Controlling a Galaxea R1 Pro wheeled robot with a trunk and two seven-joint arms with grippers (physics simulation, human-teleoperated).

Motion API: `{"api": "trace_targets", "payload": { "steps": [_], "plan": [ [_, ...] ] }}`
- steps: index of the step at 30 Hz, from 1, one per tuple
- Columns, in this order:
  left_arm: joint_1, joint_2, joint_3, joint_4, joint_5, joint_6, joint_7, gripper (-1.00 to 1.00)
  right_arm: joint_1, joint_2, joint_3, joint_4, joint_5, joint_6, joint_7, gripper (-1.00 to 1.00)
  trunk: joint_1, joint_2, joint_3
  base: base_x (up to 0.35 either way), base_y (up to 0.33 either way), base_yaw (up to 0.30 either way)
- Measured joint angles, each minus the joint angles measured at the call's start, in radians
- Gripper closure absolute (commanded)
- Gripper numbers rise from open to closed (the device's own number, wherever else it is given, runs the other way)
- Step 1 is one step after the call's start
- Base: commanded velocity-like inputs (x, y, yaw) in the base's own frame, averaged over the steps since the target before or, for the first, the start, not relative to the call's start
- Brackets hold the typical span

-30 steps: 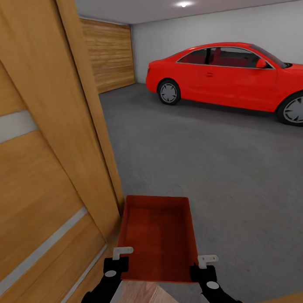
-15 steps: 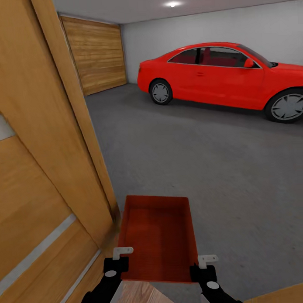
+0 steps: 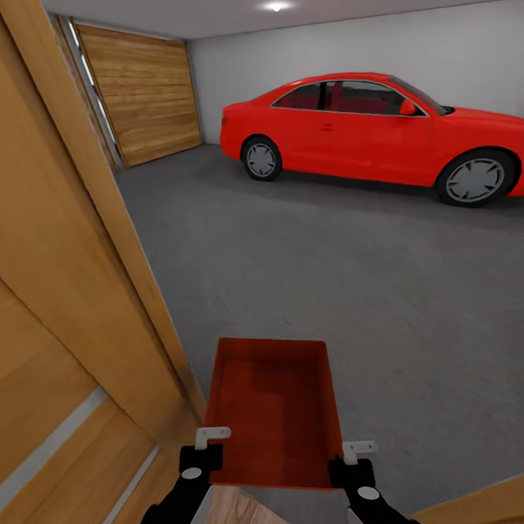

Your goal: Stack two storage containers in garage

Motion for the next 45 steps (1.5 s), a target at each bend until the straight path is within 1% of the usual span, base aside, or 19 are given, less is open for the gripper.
{"api": "trace_targets", "payload": {
  "steps": [8,30,39,45],
  "plan": [
    [0.000,0.000,0.001,0.000,-0.001,0.001,-0.001,1.00,0.000,0.000,0.000,0.001,0.000,0.000,-0.001,1.00,0.000,0.000,0.000,0.278,0.070,-0.008],
    [0.000,0.001,0.001,0.000,-0.001,0.000,-0.001,1.00,0.000,0.001,0.002,0.000,-0.001,0.000,-0.002,1.00,0.000,0.000,0.000,0.012,0.002,-0.158],
    [0.000,0.000,0.000,0.000,0.000,0.001,0.000,1.00,0.000,0.000,0.000,0.001,0.000,0.000,0.000,1.00,0.000,0.000,0.000,0.019,0.006,-0.030],
    [0.000,0.001,0.000,0.000,-0.001,0.001,0.000,1.00,0.000,0.001,0.000,0.002,0.001,0.000,-0.001,1.00,0.000,0.000,0.000,0.217,0.157,-0.001]
  ]
}}
